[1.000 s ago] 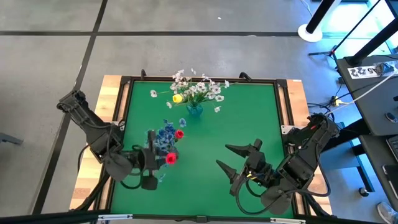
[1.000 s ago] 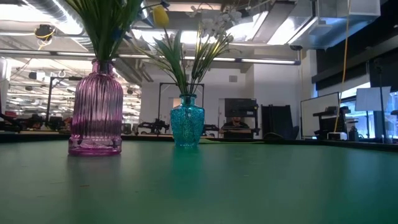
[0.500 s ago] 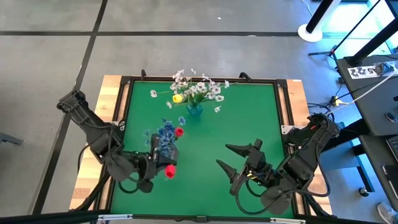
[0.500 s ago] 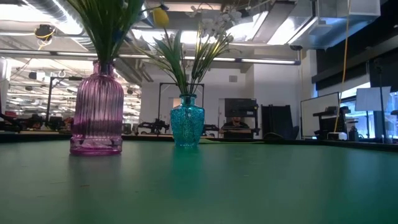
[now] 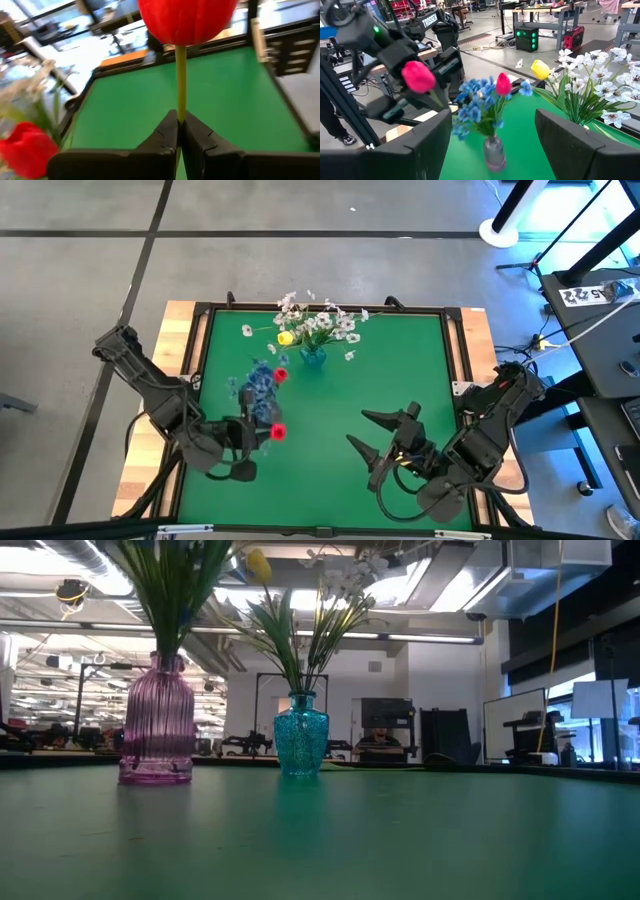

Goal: Sort flowers into vase by color
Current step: Put the red flowers into the violet vase

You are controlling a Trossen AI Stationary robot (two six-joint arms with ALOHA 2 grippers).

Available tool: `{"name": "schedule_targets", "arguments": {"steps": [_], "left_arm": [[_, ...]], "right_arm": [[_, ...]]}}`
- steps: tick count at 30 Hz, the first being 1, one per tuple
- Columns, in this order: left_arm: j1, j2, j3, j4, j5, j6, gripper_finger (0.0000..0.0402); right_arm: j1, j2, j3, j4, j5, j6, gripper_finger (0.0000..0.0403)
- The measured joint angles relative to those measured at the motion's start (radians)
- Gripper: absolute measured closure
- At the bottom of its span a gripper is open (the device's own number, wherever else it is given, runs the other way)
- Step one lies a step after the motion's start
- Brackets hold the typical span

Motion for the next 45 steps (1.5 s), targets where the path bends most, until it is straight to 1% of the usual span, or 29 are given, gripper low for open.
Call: {"name": "schedule_targets", "arguments": {"steps": [2, 6, 14, 21, 25, 34, 37, 41, 45], "left_arm": [[0.000, -0.002, -0.023, -0.005, -0.045, -0.051, 0.0398], [0.020, -0.004, -0.045, -0.005, -0.095, -0.190, 0.0398], [0.033, -0.018, -0.045, -0.028, -0.239, -0.345, 0.0398], [0.057, -0.078, -0.046, -0.206, -0.393, -0.510, 0.0398], [0.076, -0.111, -0.046, -0.305, -0.442, -0.600, 0.0398], [0.139, -0.122, -0.046, -0.486, -0.452, -0.746, 0.0398], [0.161, -0.122, -0.046, -0.540, -0.426, -0.790, 0.0398], [0.197, -0.121, -0.047, -0.586, -0.359, -0.844, 0.0398], [0.234, -0.121, -0.047, -0.583, -0.352, -0.849, 0.0398]], "right_arm": [[0.000, 0.000, 0.000, 0.000, 0.000, 0.000, 0.0116], [0.001, 0.000, 0.000, 0.002, 0.000, 0.000, 0.0116], [0.001, 0.000, 0.000, 0.010, 0.000, 0.001, 0.0116], [0.001, 0.000, 0.000, 0.011, -0.001, 0.001, 0.0116], [0.001, 0.000, 0.000, 0.011, 0.000, 0.000, 0.0116], [0.001, 0.000, 0.000, 0.012, 0.012, 0.001, 0.0116], [0.001, 0.000, 0.000, 0.013, 0.020, 0.001, 0.0116], [0.001, 0.000, 0.000, 0.014, 0.023, 0.001, 0.0116], [0.001, 0.000, 0.000, 0.014, 0.045, 0.002, 0.0116]]}}
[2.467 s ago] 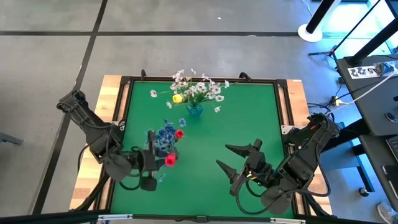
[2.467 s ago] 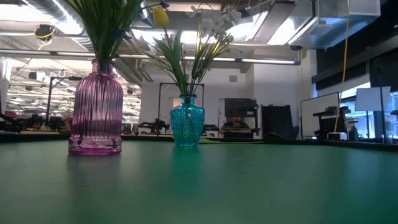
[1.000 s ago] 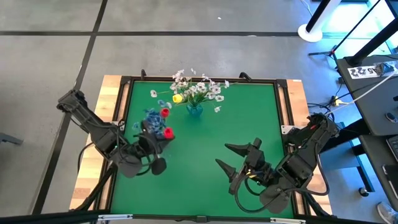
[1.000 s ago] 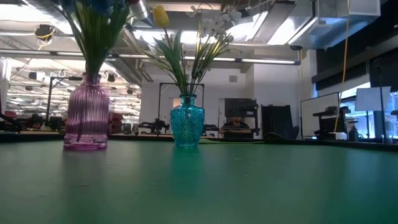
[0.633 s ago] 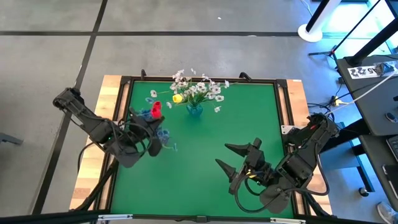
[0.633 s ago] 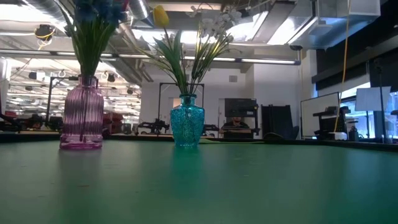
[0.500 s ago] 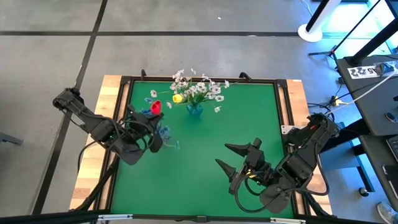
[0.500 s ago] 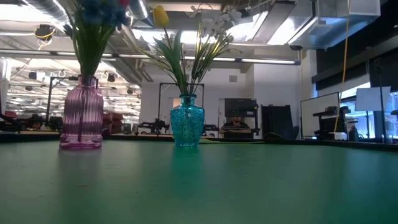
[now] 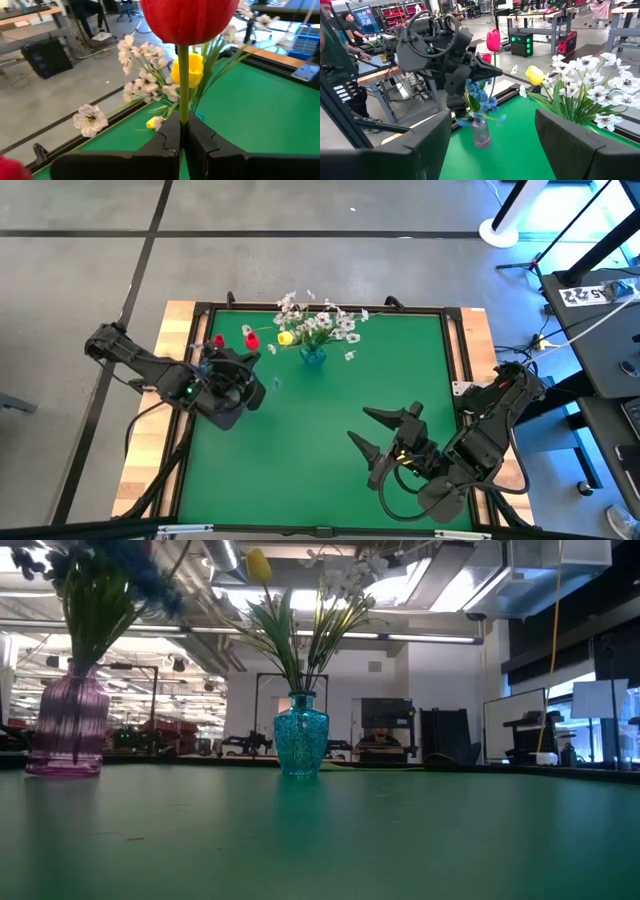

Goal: Sort flowers into vase by color
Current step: Put the red flowers into the violet vase

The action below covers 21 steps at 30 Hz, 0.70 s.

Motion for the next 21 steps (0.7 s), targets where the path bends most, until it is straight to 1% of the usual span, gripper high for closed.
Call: {"name": "schedule_targets", "arguments": {"steps": [5, 8, 14, 17, 21], "left_arm": [[0.013, -0.005, 0.000, 0.022, 0.003, 0.000, 0.0398], [0.005, -0.016, 0.000, 0.073, 0.015, 0.014, 0.0398], [-0.005, -0.050, 0.000, 0.277, 0.053, 0.227, 0.0398], [0.001, -0.075, 0.000, 0.287, 0.056, 0.260, 0.0398], [0.012, -0.114, 0.000, 0.258, 0.056, 0.263, 0.0398]], "right_arm": [[0.000, 0.000, 0.000, 0.000, 0.008, 0.000, 0.0116], [-0.013, 0.000, 0.000, 0.000, 0.002, 0.000, 0.0116], [-0.057, 0.000, 0.000, 0.000, -0.054, -0.029, 0.0116], [-0.076, 0.000, 0.000, 0.000, -0.088, -0.030, 0.0116], [-0.085, 0.000, 0.000, 0.000, -0.118, -0.033, 0.0116]]}}
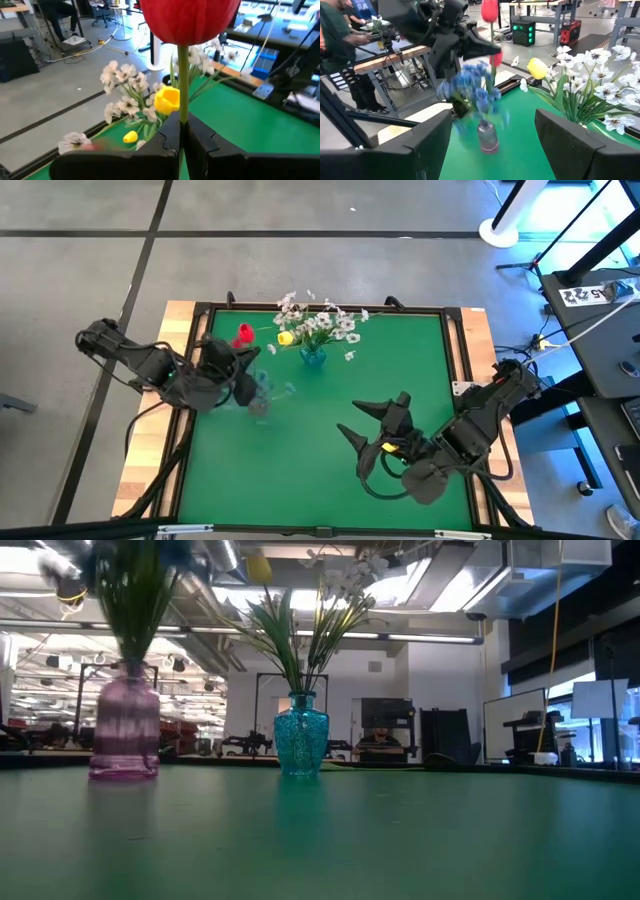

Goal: Sort flowers into vase by color
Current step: Put the red flowers into the violet vase

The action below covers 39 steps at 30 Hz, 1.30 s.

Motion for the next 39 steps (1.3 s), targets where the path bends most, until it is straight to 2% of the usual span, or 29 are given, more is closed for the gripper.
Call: {"name": "schedule_targets", "arguments": {"steps": [8, 13, 16, 19, 23, 29, 33, 39], "left_arm": [[0.000, -0.060, 0.000, 0.015, -0.020, 0.016, 0.0398], [0.000, -0.084, 0.000, 0.164, -0.017, 0.174, 0.0398], [-0.002, -0.100, 0.000, 0.314, 0.043, 0.328, 0.0398], [-0.032, -0.117, 0.001, 0.482, 0.180, 0.501, 0.0398], [-0.155, -0.126, 0.002, 0.579, 0.390, 0.639, 0.0398], [-0.450, -0.114, 0.002, 0.539, 0.459, 0.652, 0.0398], [-0.542, -0.080, 0.002, 0.384, 0.374, 0.515, 0.0398], [-0.615, -0.035, 0.002, 0.004, -0.070, 0.250, 0.0398]], "right_arm": [[0.000, 0.000, 0.000, 0.000, -0.015, 0.000, 0.0116], [0.000, 0.000, 0.000, -0.001, -0.014, 0.000, 0.0116], [0.000, 0.000, 0.000, -0.002, -0.014, 0.000, 0.0116], [0.000, 0.000, 0.000, -0.003, -0.014, 0.000, 0.0116], [0.000, 0.000, 0.000, -0.003, -0.015, 0.021, 0.0116], [0.000, 0.000, 0.000, -0.003, -0.031, 0.064, 0.0116], [-0.015, 0.000, 0.000, -0.003, -0.036, 0.083, 0.0116], [-0.056, 0.000, 0.000, -0.003, -0.041, 0.075, 0.0116]]}}
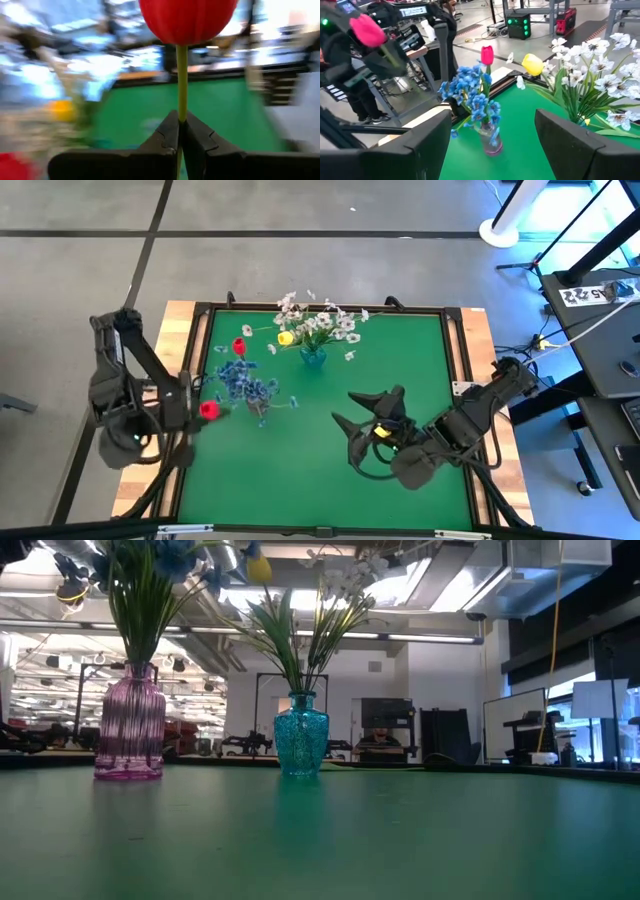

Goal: Sort flowers into vase by color
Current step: Put the red flowers into the violet vase

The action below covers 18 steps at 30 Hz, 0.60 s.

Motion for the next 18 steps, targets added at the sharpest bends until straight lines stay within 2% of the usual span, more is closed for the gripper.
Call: {"name": "schedule_targets", "arguments": {"steps": [3, 5, 10, 18], "left_arm": [[0.020, 0.016, 0.000, -0.107, -0.121, -0.053, 0.0398], [0.046, 0.022, 0.000, -0.134, -0.156, -0.079, 0.0398], [0.089, 0.029, -0.032, -0.098, -0.241, -0.104, 0.0398], [0.102, 0.030, -0.151, 0.062, -0.242, -0.148, 0.0398]], "right_arm": [[-0.018, 0.000, 0.000, 0.000, -0.002, -0.014, 0.0116], [-0.026, 0.000, 0.000, 0.000, -0.008, -0.020, 0.0116], [-0.050, 0.000, 0.000, 0.000, -0.027, -0.021, 0.0116], [-0.057, 0.000, 0.000, 0.000, -0.034, -0.022, 0.0116]]}}
